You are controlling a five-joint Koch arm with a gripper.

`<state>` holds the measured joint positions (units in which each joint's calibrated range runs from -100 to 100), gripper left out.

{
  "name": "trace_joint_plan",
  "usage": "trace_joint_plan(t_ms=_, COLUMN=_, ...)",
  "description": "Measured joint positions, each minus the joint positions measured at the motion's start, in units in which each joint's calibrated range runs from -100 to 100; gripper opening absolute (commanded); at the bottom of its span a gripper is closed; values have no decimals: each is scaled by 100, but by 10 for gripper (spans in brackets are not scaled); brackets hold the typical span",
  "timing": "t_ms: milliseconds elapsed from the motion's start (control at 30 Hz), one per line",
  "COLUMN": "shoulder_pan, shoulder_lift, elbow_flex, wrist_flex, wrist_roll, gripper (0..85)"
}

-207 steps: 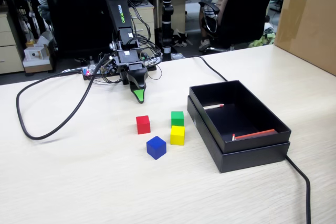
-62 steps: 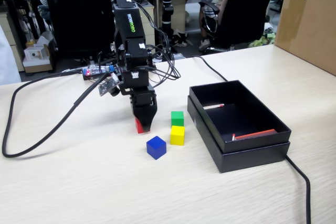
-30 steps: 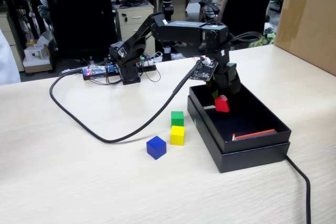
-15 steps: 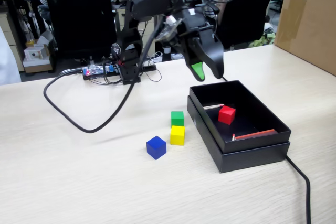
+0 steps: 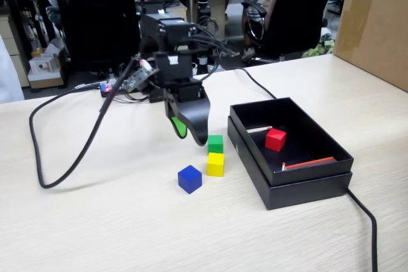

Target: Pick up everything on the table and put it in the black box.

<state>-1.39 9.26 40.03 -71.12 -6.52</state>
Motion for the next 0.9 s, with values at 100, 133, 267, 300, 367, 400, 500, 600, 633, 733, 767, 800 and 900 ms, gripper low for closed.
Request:
trace_joint_plan(t_ms=100, shoulder_pan=10, shoulder_lift=647, elbow_flex=319, wrist_flex=0, wrist_roll=-10, gripper=475)
trace_joint_plan(t_ms=133, shoulder_pan=15, shoulder_lift=932, elbow_flex=374, wrist_flex=0, wrist_roll=-15, gripper=473)
trace_joint_plan(t_ms=267, shoulder_pan=0, shoulder_lift=1515, elbow_flex=502, wrist_flex=0, wrist_roll=-34, gripper=472)
trace_joint_plan(t_ms=300, shoulder_pan=0, shoulder_lift=1592, elbow_flex=502, wrist_flex=0, wrist_roll=-34, gripper=471)
trace_joint_plan(t_ms=367, shoulder_pan=-15, shoulder_lift=1786, elbow_flex=511, wrist_flex=0, wrist_roll=-34, gripper=420)
trace_joint_plan(t_ms=400, shoulder_pan=-15, shoulder_lift=2032, elbow_flex=511, wrist_flex=0, wrist_roll=-44, gripper=419)
trace_joint_plan(t_ms=500, shoulder_pan=-24, shoulder_lift=2382, elbow_flex=858, wrist_flex=0, wrist_roll=-54, gripper=263)
trace_joint_plan(t_ms=600, shoulder_pan=-29, shoulder_lift=2460, elbow_flex=958, wrist_flex=0, wrist_roll=-44, gripper=92)
trace_joint_plan(t_ms=633, shoulder_pan=-29, shoulder_lift=2460, elbow_flex=968, wrist_flex=0, wrist_roll=-49, gripper=92)
trace_joint_plan(t_ms=733, shoulder_pan=-34, shoulder_lift=2460, elbow_flex=968, wrist_flex=0, wrist_roll=-44, gripper=92)
trace_joint_plan(t_ms=767, shoulder_pan=-34, shoulder_lift=2408, elbow_flex=968, wrist_flex=0, wrist_roll=-44, gripper=92)
trace_joint_plan(t_ms=800, shoulder_pan=-24, shoulder_lift=2252, elbow_flex=940, wrist_flex=0, wrist_roll=-44, gripper=92)
trace_joint_plan(t_ms=900, shoulder_pan=34, shoulder_lift=1463, elbow_flex=776, wrist_flex=0, wrist_roll=-44, gripper=92)
